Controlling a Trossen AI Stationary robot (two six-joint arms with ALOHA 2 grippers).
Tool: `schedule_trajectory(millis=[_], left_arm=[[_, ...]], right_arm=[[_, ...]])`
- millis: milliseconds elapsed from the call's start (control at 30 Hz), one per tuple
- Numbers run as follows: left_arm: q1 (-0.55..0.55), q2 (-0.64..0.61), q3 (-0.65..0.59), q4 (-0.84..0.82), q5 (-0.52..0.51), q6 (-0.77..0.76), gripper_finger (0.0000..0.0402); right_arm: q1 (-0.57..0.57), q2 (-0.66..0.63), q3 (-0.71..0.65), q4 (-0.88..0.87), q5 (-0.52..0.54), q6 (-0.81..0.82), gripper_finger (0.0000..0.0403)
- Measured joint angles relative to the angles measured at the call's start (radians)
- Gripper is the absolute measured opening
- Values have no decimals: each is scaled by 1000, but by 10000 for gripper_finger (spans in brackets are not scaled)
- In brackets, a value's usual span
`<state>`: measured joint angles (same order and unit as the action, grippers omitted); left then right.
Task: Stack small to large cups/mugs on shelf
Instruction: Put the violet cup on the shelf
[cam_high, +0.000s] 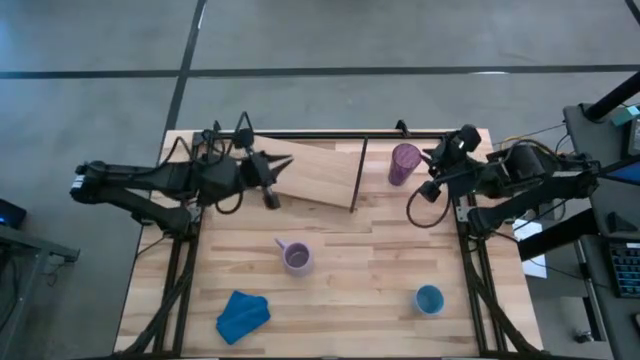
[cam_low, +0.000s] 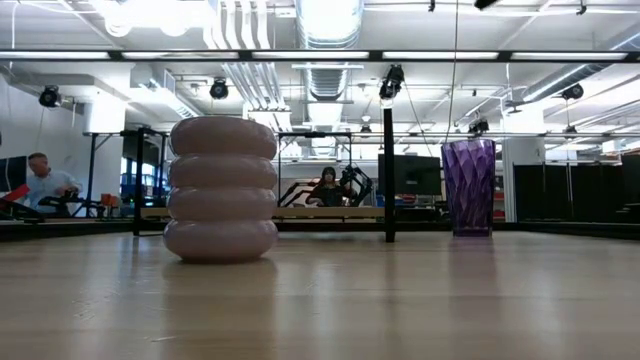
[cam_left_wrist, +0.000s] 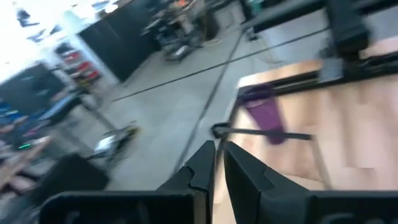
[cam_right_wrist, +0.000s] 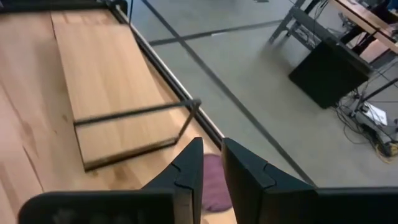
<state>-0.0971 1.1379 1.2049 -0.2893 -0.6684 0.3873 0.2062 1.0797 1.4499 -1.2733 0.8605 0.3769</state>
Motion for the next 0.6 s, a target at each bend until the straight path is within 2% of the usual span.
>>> schedule_trajectory(millis=[200,333,467,600], left_arm=[[-1,71,76,0,-47,21,20],[-2,89,101,-7,-49,128,20],[-19,82,119,26,-49,128,20],[-15,72,119,59,-53,118,20]], right_arm=[[-2,49,99,-12,-1,12,54],[-2,63,136,-108,-5,15,54],[-2,61,149,-231,-45,133,54],[-3,61,148,-278,-53,196,54]])
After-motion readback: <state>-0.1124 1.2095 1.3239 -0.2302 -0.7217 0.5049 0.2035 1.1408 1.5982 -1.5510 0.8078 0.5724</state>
